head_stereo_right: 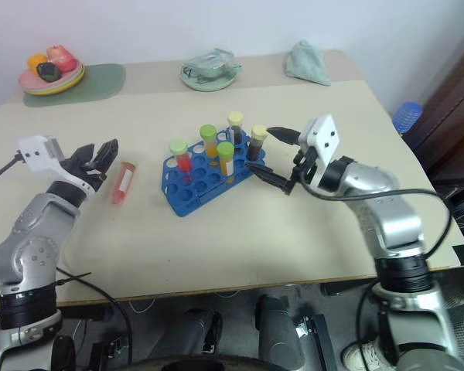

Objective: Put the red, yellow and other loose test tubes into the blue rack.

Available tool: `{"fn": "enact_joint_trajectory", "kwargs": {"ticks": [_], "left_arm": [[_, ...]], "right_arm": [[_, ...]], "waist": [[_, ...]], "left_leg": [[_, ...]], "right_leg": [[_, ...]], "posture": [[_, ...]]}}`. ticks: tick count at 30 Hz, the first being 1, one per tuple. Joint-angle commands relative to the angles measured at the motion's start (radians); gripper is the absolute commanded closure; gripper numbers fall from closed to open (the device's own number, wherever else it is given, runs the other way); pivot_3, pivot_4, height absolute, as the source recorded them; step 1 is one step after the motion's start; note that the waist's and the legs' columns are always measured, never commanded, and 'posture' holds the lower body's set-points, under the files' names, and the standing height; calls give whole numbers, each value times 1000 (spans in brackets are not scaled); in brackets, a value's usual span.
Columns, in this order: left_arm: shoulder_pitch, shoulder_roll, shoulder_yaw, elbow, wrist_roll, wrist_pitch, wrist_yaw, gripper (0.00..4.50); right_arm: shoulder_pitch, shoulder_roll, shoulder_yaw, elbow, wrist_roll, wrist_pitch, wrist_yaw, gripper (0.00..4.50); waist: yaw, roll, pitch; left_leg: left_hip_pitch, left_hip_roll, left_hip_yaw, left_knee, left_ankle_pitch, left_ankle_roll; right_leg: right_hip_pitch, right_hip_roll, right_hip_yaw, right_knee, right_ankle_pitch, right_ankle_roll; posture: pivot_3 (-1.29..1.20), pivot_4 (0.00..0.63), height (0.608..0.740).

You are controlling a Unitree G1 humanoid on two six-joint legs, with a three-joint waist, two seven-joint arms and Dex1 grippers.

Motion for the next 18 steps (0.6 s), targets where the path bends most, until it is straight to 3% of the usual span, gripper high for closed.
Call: {"fn": "enact_joint_trajectory", "kwargs": {"ticks": [1,5,9,18], "left_arm": [[-122,50,63,-7,-87,317,163,1234],[-342,71,123,122,-119,610,254,1234],[-562,83,155,300,-11,836,304,1234],[-782,103,9,747,227,836,232,1234]], "right_arm": [[-72,-52,-36,-76,95,169,-2,40],[-119,-72,-20,-79,65,197,-7,40],[-134,-68,-6,-67,38,192,1,40],[-161,-56,4,-85,29,225,-20,40]], "waist": [[1,-2,1],[9,-4,2],[20,-5,2],[20,-5,2]], "left_leg": [[0,0,0,0,0,0],[-1,0,0,1,0,0],[-2,0,0,1,0,0],[-2,-1,0,1,0,-1]], "right_leg": [[0,0,0,0,0,0],[0,0,-1,0,0,0],[-1,0,-1,0,0,0],[-2,0,-1,0,0,0]], "posture": [[0,150,740],[0,150,740],[0,150,740],[0,150,740]]}}
